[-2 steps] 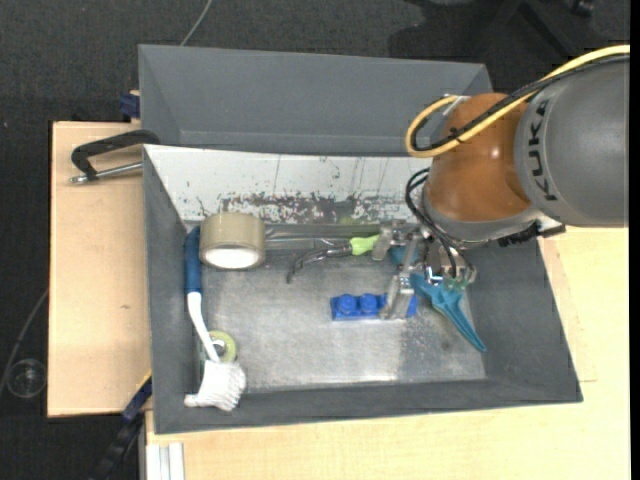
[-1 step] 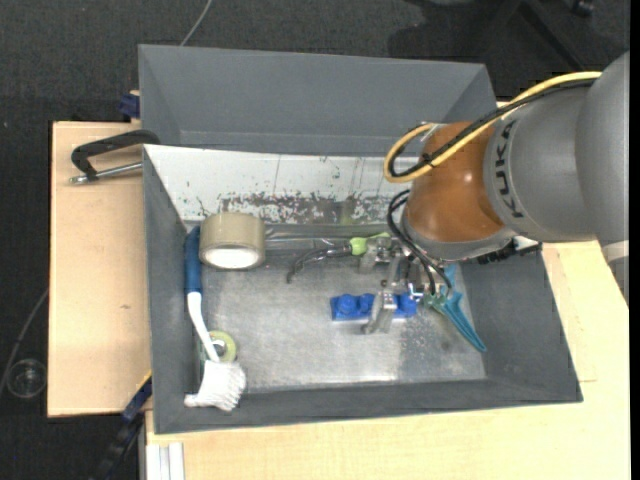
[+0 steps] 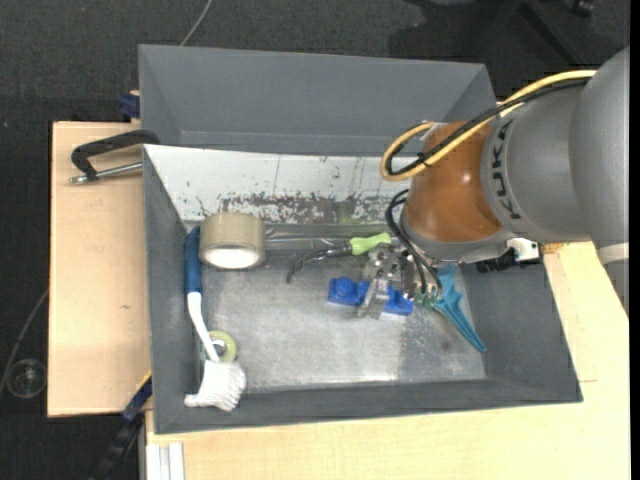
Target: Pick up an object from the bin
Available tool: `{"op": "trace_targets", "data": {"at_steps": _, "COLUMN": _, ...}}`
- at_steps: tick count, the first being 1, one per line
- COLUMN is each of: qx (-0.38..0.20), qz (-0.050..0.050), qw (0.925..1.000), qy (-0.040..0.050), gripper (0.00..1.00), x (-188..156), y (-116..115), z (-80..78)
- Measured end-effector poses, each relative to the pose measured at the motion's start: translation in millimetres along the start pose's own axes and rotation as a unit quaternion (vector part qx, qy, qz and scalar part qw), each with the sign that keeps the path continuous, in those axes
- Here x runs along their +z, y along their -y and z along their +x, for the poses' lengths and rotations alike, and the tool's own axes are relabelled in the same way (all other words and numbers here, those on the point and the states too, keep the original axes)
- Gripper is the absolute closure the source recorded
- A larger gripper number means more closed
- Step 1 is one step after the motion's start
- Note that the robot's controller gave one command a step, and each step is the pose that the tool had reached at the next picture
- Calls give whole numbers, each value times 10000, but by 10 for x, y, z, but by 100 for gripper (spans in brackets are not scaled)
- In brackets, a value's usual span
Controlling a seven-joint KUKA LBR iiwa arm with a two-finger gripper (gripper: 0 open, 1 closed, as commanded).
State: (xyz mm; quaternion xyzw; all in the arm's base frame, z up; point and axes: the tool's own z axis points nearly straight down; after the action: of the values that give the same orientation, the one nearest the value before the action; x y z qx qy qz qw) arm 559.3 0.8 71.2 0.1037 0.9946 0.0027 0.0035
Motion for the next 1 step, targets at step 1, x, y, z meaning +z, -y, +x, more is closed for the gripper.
{"op": "trace_targets", "data": {"at_steps": 1, "qx": 1, "qz": 0, "qw": 10000, "qy": 0, "gripper": 100, "x": 0, "y": 0, "z": 0}}
